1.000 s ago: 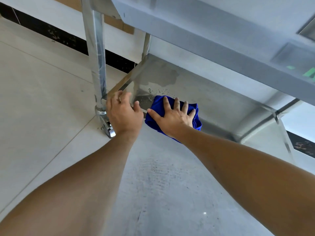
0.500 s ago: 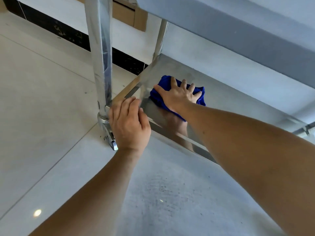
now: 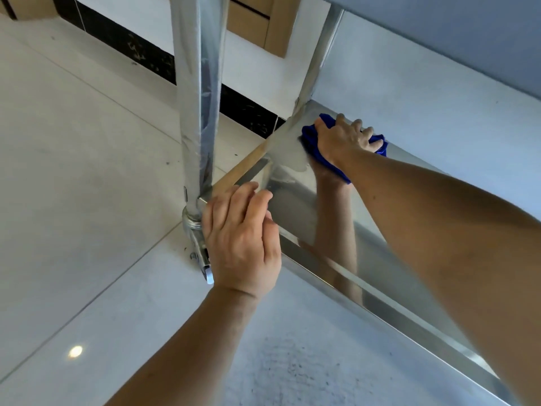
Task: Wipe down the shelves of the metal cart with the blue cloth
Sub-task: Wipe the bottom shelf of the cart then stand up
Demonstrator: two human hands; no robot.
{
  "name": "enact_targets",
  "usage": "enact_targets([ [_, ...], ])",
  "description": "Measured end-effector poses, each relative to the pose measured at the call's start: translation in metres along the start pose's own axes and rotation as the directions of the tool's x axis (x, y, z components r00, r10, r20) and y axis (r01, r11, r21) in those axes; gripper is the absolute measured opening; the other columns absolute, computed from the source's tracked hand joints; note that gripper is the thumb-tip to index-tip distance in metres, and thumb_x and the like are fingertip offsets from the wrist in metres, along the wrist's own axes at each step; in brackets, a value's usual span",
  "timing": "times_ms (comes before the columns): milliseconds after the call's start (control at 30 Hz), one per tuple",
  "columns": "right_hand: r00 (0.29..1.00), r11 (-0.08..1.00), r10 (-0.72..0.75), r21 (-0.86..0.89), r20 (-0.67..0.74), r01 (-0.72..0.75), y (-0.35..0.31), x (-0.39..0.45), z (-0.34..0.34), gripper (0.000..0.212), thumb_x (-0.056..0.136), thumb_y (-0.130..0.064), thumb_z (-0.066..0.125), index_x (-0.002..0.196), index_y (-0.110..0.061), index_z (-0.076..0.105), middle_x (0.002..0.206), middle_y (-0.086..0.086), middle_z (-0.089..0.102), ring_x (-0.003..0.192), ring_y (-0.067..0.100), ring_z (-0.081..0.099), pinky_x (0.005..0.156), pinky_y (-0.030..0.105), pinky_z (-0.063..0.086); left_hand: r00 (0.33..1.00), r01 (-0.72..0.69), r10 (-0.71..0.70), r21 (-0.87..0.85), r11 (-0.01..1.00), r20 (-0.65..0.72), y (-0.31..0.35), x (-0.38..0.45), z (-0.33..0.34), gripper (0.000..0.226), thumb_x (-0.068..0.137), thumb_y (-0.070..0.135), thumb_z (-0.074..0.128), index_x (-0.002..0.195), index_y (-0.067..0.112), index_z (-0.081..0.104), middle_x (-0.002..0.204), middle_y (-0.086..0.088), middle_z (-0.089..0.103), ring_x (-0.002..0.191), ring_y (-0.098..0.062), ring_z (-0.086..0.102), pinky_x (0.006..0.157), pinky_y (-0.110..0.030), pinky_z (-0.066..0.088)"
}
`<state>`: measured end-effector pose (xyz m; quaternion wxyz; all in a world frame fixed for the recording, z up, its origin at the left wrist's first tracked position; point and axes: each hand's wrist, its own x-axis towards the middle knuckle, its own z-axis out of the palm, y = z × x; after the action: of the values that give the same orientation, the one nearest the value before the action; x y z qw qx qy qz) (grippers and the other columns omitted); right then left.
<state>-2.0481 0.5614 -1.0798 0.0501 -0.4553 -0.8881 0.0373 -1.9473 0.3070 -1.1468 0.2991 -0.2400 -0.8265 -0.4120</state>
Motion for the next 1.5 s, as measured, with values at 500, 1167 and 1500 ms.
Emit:
enact_targets([
  [500, 0.994, 0.992, -0.111, -0.062, 0.008, 0.111, -0.01, -0.036, -0.002, 0.067, 0.094, -0.07, 0.015, 0.155, -0.041, 0.012, 0.162, 0.007, 0.025, 0.144, 0.046, 0.02, 0.108, 0.066, 0.021, 0.979, 0.083, -0.105, 0.132, 0.988, 0.172, 0.013, -0.002, -0.015, 0.039, 0.097, 0.03, 0.037, 0.124, 0.017, 0.062, 0.135, -0.01, 0.055, 0.126, -0.031, 0.045, 0.108, -0.051, 0.033],
  [1167, 0.923, 0.919, -0.384, 0.107, 0.028, 0.379, -0.001, -0.165, -0.027, 0.052, 0.099, -0.053, 0.014, 0.149, -0.05, 0.03, 0.139, -0.004, 0.057, 0.128, 0.031, 0.039, 0.096, 0.055, 0.03, 0.777, 0.583, -0.371, -0.36, 0.728, 0.509, 0.031, 0.024, -0.054, 0.075, 0.091, 0.064, 0.03, 0.155, 0.025, 0.02, 0.161, -0.003, 0.027, 0.151, -0.03, 0.011, 0.121, -0.052, 0.018],
  [1500, 0.872, 0.869, -0.49, 0.08, 0.0, 0.488, 0.011, -0.242, -0.012, 0.059, 0.094, -0.072, 0.014, 0.146, -0.049, 0.028, 0.149, 0.001, 0.041, 0.137, 0.04, 0.025, 0.105, 0.072, 0.018, 0.649, 0.761, -0.533, -0.455, 0.462, 0.544, 0.03, 0.04, -0.073, 0.062, 0.09, 0.069, 0.036, 0.139, 0.034, 0.05, 0.125, 0.001, 0.058, 0.111, -0.017, 0.056, 0.081, -0.022, 0.043],
])
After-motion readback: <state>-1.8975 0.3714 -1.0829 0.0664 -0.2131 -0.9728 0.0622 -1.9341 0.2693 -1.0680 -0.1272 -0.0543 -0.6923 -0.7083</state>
